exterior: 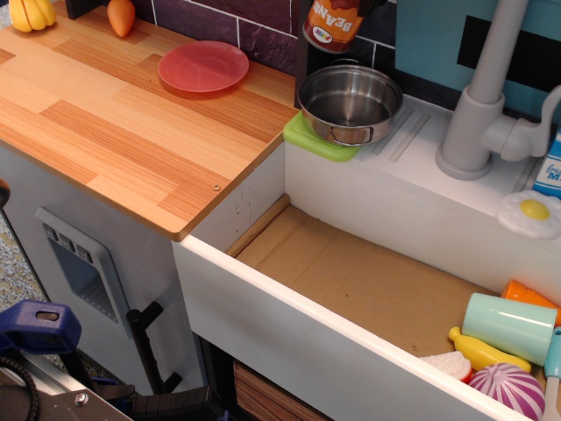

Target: Put can in pot

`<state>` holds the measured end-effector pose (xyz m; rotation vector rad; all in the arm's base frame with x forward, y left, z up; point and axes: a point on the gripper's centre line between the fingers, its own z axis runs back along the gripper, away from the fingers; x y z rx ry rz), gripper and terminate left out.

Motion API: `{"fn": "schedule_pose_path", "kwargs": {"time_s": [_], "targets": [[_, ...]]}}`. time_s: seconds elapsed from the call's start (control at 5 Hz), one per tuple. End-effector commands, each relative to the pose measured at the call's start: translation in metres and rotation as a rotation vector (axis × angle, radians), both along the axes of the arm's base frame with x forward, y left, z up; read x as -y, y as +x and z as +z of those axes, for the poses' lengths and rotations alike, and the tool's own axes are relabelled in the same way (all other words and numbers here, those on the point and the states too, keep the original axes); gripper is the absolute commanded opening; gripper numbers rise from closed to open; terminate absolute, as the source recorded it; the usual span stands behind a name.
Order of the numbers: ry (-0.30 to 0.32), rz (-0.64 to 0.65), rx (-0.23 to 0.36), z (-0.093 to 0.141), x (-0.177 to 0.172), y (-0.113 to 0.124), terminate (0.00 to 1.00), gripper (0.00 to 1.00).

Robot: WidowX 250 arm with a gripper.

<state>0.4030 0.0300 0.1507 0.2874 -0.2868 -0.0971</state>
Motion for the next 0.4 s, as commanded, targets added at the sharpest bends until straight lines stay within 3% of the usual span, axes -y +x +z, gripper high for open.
{"fn": "schedule_pose_path", "kwargs": {"time_s": [0.0, 0.2], "targets": [[-0.089, -0.008, 0.148, -0.02, -0.004, 0.007, 0.0, 0.0], [-0.142, -0.027, 0.181, -0.037, -0.008, 0.009, 0.0, 1.0]]}}
